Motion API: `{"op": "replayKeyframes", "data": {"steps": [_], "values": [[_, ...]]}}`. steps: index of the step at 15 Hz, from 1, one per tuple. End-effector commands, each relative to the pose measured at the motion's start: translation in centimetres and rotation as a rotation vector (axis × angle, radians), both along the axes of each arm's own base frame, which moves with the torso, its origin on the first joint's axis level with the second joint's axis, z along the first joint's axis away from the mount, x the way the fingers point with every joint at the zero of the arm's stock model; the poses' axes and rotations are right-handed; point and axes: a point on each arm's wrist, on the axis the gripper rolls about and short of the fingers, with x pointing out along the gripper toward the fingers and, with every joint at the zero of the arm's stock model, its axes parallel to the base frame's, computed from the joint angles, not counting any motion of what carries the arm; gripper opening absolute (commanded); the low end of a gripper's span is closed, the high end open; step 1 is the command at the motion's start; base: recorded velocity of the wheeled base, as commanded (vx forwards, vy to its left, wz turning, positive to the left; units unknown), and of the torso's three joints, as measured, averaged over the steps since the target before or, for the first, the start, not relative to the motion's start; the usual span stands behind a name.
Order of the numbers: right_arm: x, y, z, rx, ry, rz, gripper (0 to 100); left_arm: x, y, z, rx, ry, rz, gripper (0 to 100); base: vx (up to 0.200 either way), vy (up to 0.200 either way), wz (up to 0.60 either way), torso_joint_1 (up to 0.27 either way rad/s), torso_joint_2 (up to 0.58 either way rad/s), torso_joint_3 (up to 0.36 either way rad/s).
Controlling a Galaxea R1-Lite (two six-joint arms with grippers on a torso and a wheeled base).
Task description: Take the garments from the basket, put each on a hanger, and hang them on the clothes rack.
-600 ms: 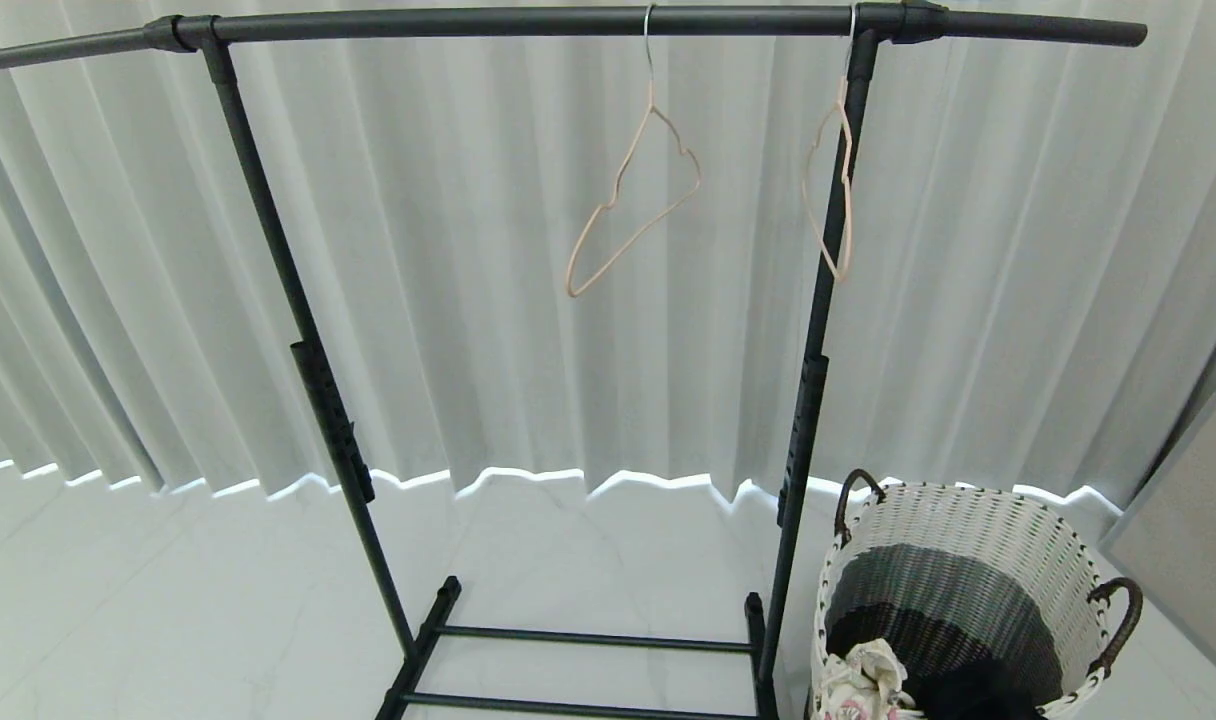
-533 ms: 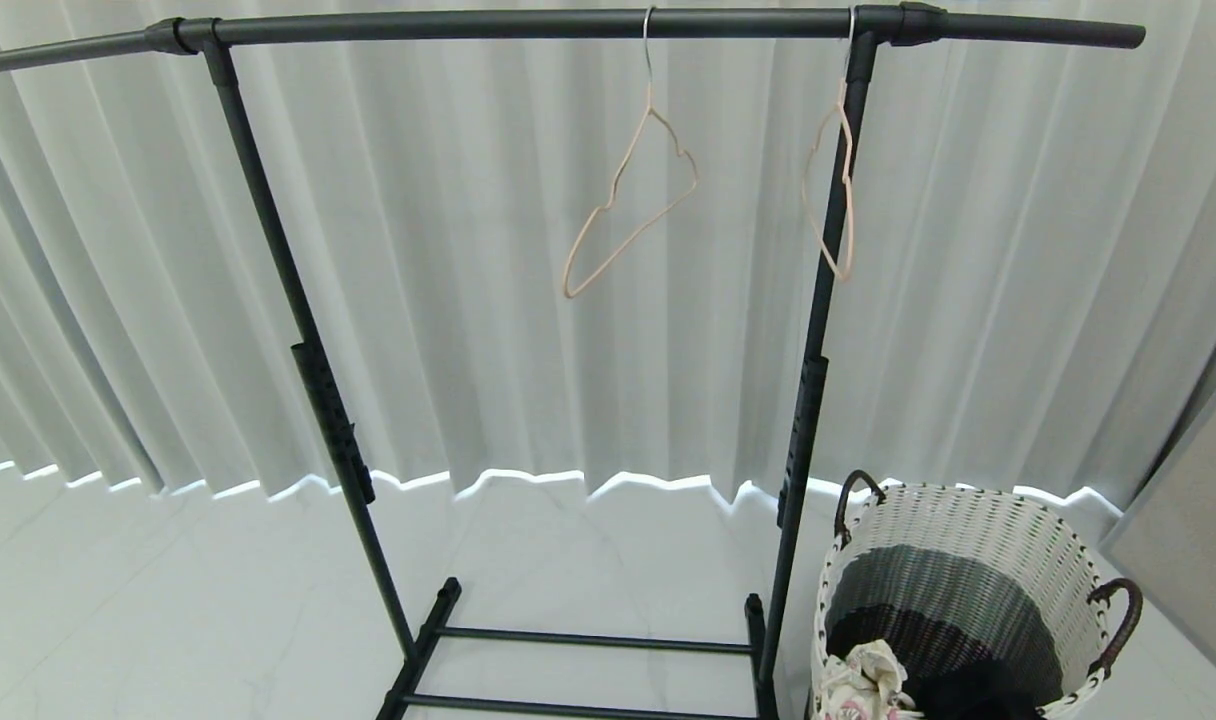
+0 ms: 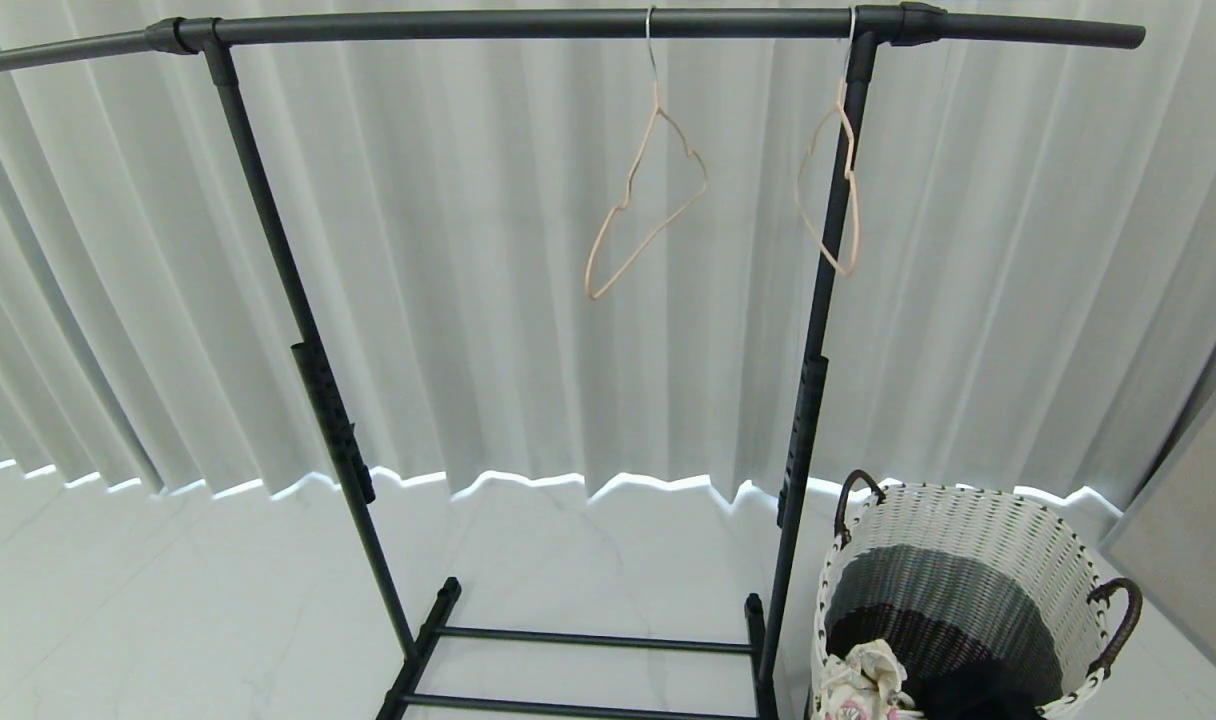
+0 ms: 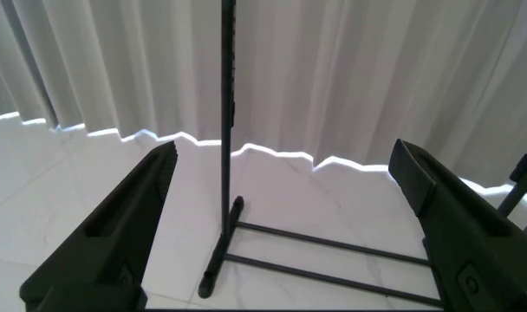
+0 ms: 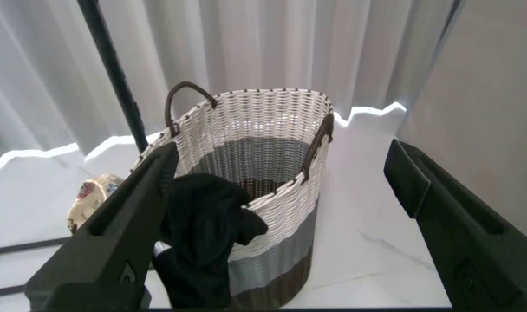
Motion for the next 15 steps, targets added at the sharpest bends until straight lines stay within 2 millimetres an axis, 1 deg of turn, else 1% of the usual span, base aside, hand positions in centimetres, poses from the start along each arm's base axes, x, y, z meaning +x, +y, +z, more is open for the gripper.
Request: {"op": "replayKeyframes", "data": {"steps": [1, 4, 5, 6, 7, 8, 9, 10, 12, 13, 14, 15], "values": [[0.0, 0.0, 0.0, -0.002, 0.0, 0.001, 100, 0.0, 0.0, 0.0, 0.0, 0.0, 0.001, 100, 0.0, 0.0, 0.0, 0.0, 0.0, 0.0], [0.1, 0.0, 0.1, -0.016, 0.006, 0.023, 100, 0.0, 0.0, 0.0, -0.002, -0.001, 0.001, 100, 0.0, 0.0, 0.0, 0.0, 0.0, 0.0], [-0.2, 0.2, 1.7, -0.017, -0.036, 0.096, 100, 0.0, 0.0, 0.0, -0.002, -0.001, 0.001, 100, 0.0, 0.0, 0.0, 0.0, 0.0, 0.0], [-0.3, 0.3, 4.9, -0.024, -0.038, 0.194, 100, 0.0, 0.0, 0.0, 0.0, 0.0, 0.001, 100, 0.0, 0.0, 0.0, 0.0, 0.0, 0.0], [0.6, 0.3, 6.3, -0.072, 0.041, 0.212, 100, 0.0, 0.0, 0.0, 0.004, 0.0, 0.001, 100, 0.0, 0.0, 0.0, 0.0, 0.0, 0.0], [1.8, 0.3, 6.7, -0.175, 0.147, 0.234, 100, 0.0, 0.0, 0.0, 0.021, 0.001, -0.002, 100, 0.0, 0.0, 0.0, 0.0, 0.0, 0.0], [2.8, 0.4, 6.8, -0.234, 0.222, 0.248, 100, 0.0, 0.0, 0.0, 0.032, 0.002, -0.005, 100, 0.0, 0.0, 0.0, 0.0, 0.0, 0.0], [5.9, 0.5, 6.9, -0.386, 0.426, 0.307, 100, 0.0, 0.0, 0.0, 0.043, 0.003, -0.008, 100, 0.0, 0.0, 0.0, 0.0, 0.0, 0.0], [10.7, 0.8, 6.4, -0.498, 0.674, 0.409, 100, 0.0, 0.0, 0.0, 0.043, 0.003, -0.008, 100, 0.0, 0.0, 0.0, 0.0, 0.0, 0.0], [13.0, 0.9, 6.0, -0.557, 0.763, 0.464, 100, 0.0, 0.0, 0.0, 0.043, 0.003, -0.009, 100, 0.0, 0.0, 0.0, 0.0, 0.0, 0.0], [14.4, 1.0, 5.6, -0.594, 0.807, 0.505, 100, 0.0, 0.0, 0.0, 0.041, 0.003, -0.009, 100, 0.0, 0.0, 0.0, 0.0, 0.0, 0.0], [16.5, 1.6, 4.5, -0.639, 0.865, 0.579, 100, 0.0, 0.0, 0.0, 0.036, 0.003, -0.009, 100, 0.0, 0.0, 0.0, 0.0, 0.0, 0.0]]}}
